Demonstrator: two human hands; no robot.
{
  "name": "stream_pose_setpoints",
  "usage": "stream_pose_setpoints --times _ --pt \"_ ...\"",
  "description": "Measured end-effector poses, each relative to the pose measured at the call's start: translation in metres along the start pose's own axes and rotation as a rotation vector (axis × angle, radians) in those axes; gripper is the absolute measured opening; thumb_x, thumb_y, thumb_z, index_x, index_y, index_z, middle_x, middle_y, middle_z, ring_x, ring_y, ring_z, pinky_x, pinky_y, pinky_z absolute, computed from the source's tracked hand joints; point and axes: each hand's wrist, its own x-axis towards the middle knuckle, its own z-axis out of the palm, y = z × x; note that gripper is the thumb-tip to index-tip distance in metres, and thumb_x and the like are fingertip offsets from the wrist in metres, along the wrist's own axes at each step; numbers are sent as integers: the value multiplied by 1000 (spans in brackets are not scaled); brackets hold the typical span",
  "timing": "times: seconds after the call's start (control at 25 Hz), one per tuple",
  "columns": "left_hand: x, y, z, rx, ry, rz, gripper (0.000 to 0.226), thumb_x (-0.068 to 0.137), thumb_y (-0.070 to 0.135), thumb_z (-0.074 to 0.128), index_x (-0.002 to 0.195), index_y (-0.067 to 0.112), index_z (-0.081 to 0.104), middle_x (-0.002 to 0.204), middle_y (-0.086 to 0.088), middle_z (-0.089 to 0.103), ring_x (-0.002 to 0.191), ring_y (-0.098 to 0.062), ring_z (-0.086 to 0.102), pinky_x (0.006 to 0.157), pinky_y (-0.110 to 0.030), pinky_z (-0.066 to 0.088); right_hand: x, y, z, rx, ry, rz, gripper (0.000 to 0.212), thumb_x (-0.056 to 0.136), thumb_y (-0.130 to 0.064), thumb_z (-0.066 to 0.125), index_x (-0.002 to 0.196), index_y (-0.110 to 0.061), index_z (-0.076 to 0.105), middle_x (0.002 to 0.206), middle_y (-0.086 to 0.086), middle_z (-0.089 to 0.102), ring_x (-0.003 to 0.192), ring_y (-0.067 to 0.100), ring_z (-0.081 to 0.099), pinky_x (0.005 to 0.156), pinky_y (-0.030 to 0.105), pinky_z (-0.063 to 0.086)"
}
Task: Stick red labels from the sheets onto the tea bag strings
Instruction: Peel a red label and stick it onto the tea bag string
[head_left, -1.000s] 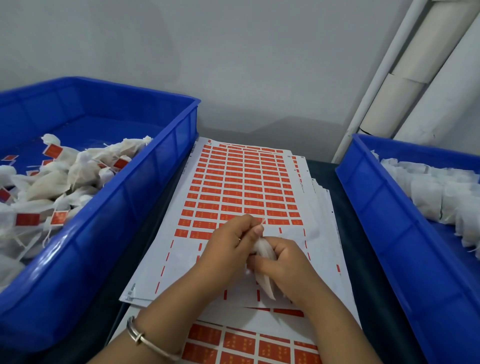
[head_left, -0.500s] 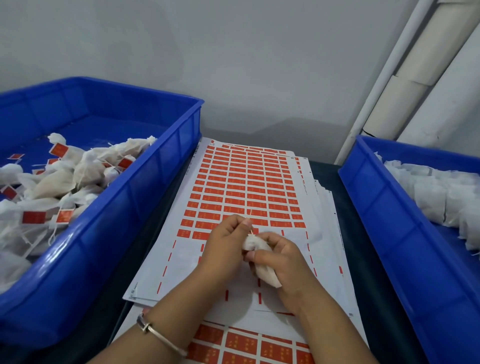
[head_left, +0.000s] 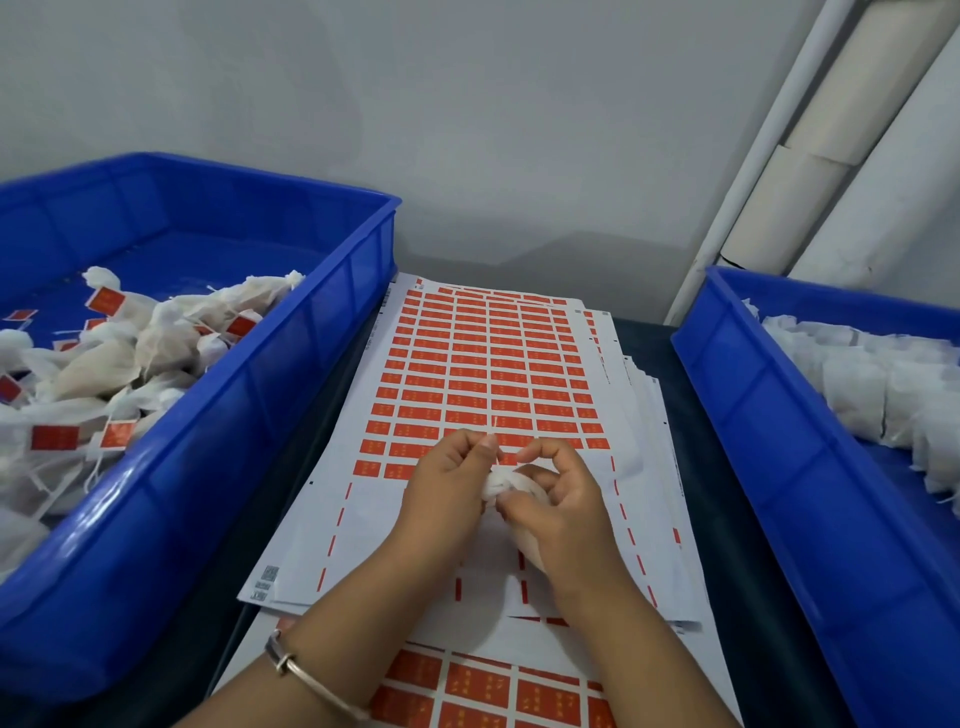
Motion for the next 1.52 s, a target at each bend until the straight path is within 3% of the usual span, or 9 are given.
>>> stream_pose_setpoints --times 0.2,0.32,0.44,0.6,0.72,0.92,1.08,1.24,1.52 --pt "-1 -2 5 72 52 69 21 96 31 46 85 24 62 81 10 68 76 -8 67 61 -16 51 -3 -3 6 -145 102 -59 30 75 -17 75 89 -35 56 89 -18 63 80 -1 63 58 5 48" --pt "-2 -1 3 109 77 144 20 95 31 47 83 25 61 78 10 68 76 -7 67 65 -21 55 -10 -4 15 -321 268 -307 26 77 -19 74 85 -41 63 88 -25 64 80 -11 60 64 -1 44" --pt "-7 3 4 105 54 212 18 94 32 48 82 28 61 78 19 67 76 2 66 58 -11 50 -13 -1 13 -466 378 -612 23 75 -16 68 98 -15 72 91 -9 69 86 -4 63 81 3 46" --pt "-12 6 4 229 119 331 20 82 49 41 79 34 54 81 33 60 79 13 59 55 -1 43 -15 -2 15 -303 352 -559 28 78 -15 65 106 -22 63 101 -24 61 100 -15 57 84 2 42" --pt "-12 4 5 286 143 359 22 77 54 36 79 36 50 84 38 56 82 15 56 57 0 41 -13 0 16 -408 385 -627 28 77 -13 66 105 -17 64 99 -12 65 97 -6 58 85 2 42" --pt "-8 -4 4 271 160 313 22 79 53 37 80 37 51 75 30 60 81 14 57 55 -3 44 -6 2 10 -698 388 -744 20 78 -14 71 95 -3 73 88 7 74 85 16 69 86 27 48" --pt "-1 -5 2 227 144 226 13 91 40 47 81 35 53 77 23 62 75 5 63 57 -6 45 -5 0 11 -728 299 -612 22 84 -21 64 96 -5 73 89 6 73 83 18 69 81 24 49" --pt "2 0 -2 174 85 182 8 89 40 50 84 35 54 77 23 62 73 15 60 51 -3 43 -6 -2 16 -466 116 -199 9 93 -21 55 98 -27 61 102 -14 59 94 -3 55 77 3 42" --pt "9 2 -13 283 88 230 15 87 44 46 81 34 55 78 21 63 74 14 60 50 -3 43 -4 -13 8 -80 -231 274 15 93 -26 55 84 -28 67 88 -19 66 86 3 61 67 12 48"
